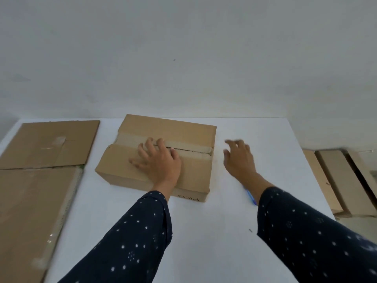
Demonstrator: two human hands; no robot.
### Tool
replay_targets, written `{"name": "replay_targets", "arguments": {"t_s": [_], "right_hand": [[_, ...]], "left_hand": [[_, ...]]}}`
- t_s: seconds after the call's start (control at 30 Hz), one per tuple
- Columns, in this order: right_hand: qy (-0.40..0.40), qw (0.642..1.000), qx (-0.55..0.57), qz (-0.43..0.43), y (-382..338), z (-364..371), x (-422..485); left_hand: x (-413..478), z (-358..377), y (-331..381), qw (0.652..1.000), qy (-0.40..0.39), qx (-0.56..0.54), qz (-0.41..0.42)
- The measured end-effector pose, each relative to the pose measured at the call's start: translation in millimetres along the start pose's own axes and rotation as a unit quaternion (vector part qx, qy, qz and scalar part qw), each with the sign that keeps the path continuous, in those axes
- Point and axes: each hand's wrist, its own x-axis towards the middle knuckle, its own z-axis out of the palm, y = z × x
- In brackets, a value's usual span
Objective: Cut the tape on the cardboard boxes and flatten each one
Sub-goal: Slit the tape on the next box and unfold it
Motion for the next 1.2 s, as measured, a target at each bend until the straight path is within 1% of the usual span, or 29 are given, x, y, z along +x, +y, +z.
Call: {"name": "replay_targets", "arguments": {"t_s": [0.03,0.07,0.13,0.23,0.27,0.37,0.43,0.53,0.6,0.67,0.7,0.73,0.77,0.8,0.87,0.9,0.97,1.07,1.2], "right_hand": [[0.015,0.999,0.031,-0.042,-15.8,-5.5,14.0],[0.009,0.996,0.042,-0.08,-31.3,-9.9,27.9],[-0.051,0.99,0.021,-0.127,-56.4,-14.2,51.7],[-0.179,0.975,-0.042,-0.123,-69.3,-13.7,72.8],[-0.194,0.972,-0.064,-0.12,-68.9,-13.6,74.0],[-0.171,0.971,-0.127,-0.111,-69.3,-16.4,63.4],[-0.17,0.963,-0.176,-0.108,-75.2,-18.2,47.9],[-0.174,0.957,-0.22,-0.079,-85.2,-20.6,22.9],[-0.17,0.953,-0.244,-0.051,-89.9,-18.8,3.7],[-0.155,0.952,-0.265,-0.018,-95.7,-10.6,-17.5],[-0.147,0.95,-0.275,-0.002,-99.5,-4.8,-28.2],[-0.138,0.949,-0.283,0.01,-103.8,1.5,-37.2],[-0.13,0.949,-0.286,0.021,-107.5,7.7,-44.1],[-0.127,0.95,-0.283,0.033,-110.9,12.0,-48.9],[-0.134,0.956,-0.255,0.062,-114.7,16.8,-53.6],[-0.14,0.958,-0.238,0.078,-115.6,18.8,-54.5],[-0.143,0.962,-0.21,0.1,-119.7,20.4,-58.1],[-0.128,0.962,-0.213,0.115,-131.7,20.7,-63.3],[-0.095,0.966,-0.209,0.117,-141.2,22.9,-64.6]], "left_hand": [[0.6,-0.6,-1.0,1.0,-0.004,-0.002,-0.029],[1.0,-0.7,-1.6,0.998,-0.014,-0.006,-0.056],[1.6,-0.1,-1.8,0.996,-0.033,-0.007,-0.082],[5.6,1.2,-4.1,0.997,-0.051,0.006,-0.061],[7.8,1.3,-6.5,0.997,-0.057,0.012,-0.051],[15.3,0.9,-17.9,0.997,-0.066,0.035,-0.006],[20.5,0.0,-27.0,0.997,-0.061,0.028,0.033],[30.7,-0.7,-42.2,0.994,-0.045,-0.017,0.097],[40.6,-3.0,-52.8,0.986,-0.032,-0.053,0.153],[50.2,-4.4,-63.0,0.975,-0.004,-0.051,0.216],[53.9,-3.7,-67.6,0.972,0.023,-0.025,0.234],[56.2,-3.7,-70.6,0.972,0.045,0.004,0.233],[56.5,-5.0,-71.3,0.977,0.051,0.02,0.208],[54.3,-8.0,-69.6,0.986,0.033,0.018,0.165],[46.3,-16.4,-61.5,0.997,-0.052,-0.022,0.05],[42.6,-20.5,-56.8,0.994,-0.094,-0.048,0.003],[38.3,-29.9,-47.2,0.98,-0.166,-0.093,-0.058],[38.4,-39.4,-40.2,0.959,-0.24,-0.109,-0.107],[41.4,-42.3,-41.7,0.947,-0.277,-0.111,-0.116]]}}
